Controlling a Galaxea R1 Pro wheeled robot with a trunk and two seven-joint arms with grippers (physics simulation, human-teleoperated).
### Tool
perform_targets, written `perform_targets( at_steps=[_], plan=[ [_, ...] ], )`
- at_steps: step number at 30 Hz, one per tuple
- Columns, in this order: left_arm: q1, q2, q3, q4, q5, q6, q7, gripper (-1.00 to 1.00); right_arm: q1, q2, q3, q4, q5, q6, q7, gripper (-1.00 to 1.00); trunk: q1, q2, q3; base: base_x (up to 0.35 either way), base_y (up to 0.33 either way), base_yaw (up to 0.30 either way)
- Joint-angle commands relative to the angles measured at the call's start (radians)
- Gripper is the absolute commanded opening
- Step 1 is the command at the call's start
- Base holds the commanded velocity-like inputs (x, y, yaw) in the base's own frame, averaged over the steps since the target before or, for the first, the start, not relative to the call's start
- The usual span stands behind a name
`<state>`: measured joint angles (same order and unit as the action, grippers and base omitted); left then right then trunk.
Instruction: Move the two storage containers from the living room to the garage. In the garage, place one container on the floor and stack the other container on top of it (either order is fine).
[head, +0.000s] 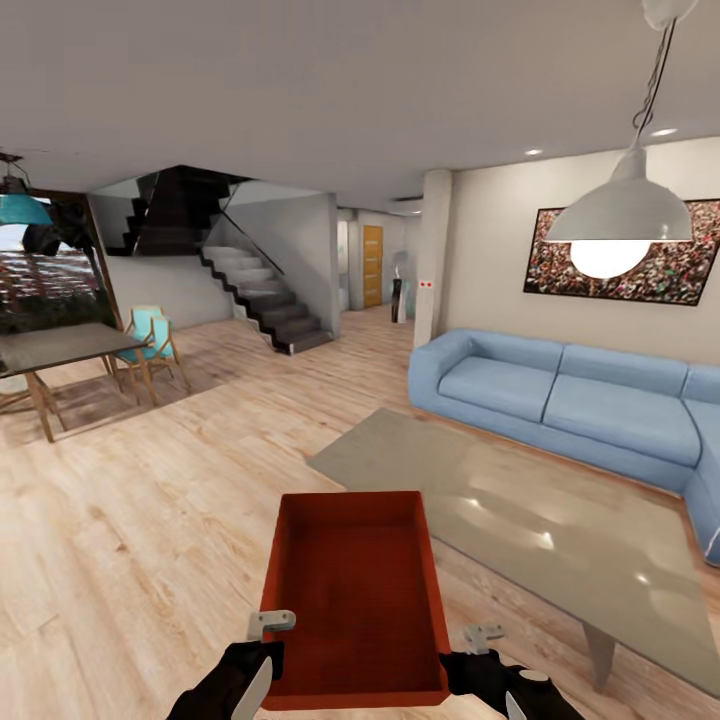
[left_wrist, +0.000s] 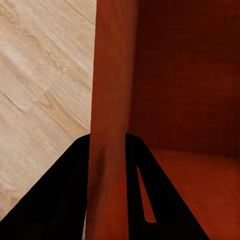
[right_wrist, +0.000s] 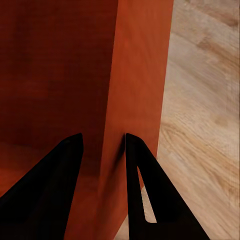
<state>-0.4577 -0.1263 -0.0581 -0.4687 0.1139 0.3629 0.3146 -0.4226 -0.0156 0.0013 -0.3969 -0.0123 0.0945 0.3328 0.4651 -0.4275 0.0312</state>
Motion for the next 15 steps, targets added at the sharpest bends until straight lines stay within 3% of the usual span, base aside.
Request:
perform_targets(
  at_steps=[1,4,15],
  plan=[
    [-0.001,0.001,0.0,-0.002,0.007,0.004,0.006,-1.0,0.001,-0.001,0.007,-0.003,-0.012,0.008,0.009,-1.0,-0.004,0.007,0.003,0.0,0.0,0.298],
    [-0.001,0.001,0.0,-0.002,0.007,0.004,0.006,-1.0,0.001,-0.001,0.006,-0.002,-0.012,0.008,0.008,-1.0,-0.015,0.028,0.012,0.0,0.0,0.298],
    [-0.001,0.002,0.0,-0.002,0.007,0.004,0.006,-1.0,0.001,-0.001,0.006,-0.002,-0.012,0.008,0.008,-1.0,-0.015,0.028,0.012,0.0,0.0,0.298]
  ],
)
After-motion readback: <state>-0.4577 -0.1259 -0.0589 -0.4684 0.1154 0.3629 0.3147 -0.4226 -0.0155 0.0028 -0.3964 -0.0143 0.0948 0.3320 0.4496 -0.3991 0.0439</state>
